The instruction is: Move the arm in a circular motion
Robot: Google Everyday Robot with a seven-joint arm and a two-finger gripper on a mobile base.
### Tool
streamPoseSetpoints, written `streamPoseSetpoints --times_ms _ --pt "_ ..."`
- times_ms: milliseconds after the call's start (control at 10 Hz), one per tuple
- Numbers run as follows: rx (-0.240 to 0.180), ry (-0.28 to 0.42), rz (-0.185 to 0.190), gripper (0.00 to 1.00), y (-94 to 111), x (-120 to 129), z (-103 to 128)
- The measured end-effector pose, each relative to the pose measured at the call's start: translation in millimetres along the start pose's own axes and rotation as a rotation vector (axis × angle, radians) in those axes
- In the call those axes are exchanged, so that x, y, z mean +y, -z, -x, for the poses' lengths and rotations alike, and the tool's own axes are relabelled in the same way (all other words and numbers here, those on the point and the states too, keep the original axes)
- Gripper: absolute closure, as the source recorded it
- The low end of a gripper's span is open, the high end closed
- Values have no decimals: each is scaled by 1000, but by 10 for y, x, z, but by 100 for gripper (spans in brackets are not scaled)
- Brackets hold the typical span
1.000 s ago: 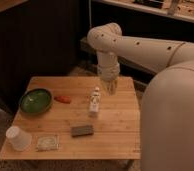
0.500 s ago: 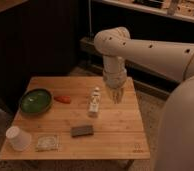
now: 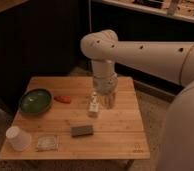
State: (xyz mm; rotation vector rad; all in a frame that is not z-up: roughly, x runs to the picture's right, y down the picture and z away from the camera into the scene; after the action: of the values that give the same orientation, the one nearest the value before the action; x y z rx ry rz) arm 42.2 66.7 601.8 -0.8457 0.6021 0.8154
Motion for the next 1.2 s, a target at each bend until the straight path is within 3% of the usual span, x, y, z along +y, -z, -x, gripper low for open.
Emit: streamPoseSetpoints --times_ms 600,1200 --pt "-35 211 23 100 205 489 414" --pt "-102 331 37 100 377 567 989"
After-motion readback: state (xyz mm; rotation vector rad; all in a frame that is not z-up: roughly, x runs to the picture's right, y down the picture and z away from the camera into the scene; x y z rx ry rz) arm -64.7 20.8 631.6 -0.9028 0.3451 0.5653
